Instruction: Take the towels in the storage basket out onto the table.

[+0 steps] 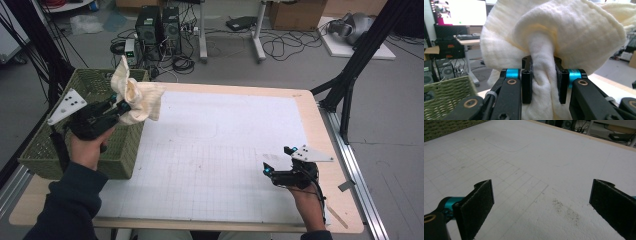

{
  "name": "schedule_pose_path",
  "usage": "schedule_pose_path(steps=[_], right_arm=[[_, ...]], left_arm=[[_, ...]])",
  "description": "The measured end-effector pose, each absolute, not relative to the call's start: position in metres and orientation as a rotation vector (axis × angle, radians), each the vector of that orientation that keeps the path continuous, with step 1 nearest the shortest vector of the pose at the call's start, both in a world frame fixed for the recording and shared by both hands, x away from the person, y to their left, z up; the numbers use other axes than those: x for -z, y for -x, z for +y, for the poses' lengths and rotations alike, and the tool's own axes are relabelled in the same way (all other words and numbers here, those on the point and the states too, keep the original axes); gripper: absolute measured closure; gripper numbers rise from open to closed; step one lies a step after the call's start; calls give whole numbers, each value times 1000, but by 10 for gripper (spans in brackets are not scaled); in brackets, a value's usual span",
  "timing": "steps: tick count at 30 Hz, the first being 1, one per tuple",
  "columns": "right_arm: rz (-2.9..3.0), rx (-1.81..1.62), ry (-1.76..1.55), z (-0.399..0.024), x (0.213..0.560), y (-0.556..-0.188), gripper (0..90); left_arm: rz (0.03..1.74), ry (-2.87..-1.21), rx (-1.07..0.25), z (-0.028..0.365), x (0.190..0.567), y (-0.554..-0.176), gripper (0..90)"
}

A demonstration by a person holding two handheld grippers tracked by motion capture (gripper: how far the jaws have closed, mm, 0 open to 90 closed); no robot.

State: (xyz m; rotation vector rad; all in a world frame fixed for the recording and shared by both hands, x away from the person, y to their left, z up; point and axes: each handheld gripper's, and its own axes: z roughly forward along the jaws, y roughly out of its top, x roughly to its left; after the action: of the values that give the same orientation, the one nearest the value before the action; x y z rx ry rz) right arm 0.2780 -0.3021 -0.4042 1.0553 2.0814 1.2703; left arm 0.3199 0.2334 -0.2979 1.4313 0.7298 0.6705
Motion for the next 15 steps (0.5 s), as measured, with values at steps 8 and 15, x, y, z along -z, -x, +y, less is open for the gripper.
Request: schedule_pose_path(steps=[8, 15], right_arm=[[2085, -1271, -1062, -302, 404, -278, 47], [2085, -1275, -1060, -301, 404, -278, 47]], left_arm=[[667, -1500, -612, 193, 312, -319, 734], [641, -1525, -555, 161, 324, -320, 730]])
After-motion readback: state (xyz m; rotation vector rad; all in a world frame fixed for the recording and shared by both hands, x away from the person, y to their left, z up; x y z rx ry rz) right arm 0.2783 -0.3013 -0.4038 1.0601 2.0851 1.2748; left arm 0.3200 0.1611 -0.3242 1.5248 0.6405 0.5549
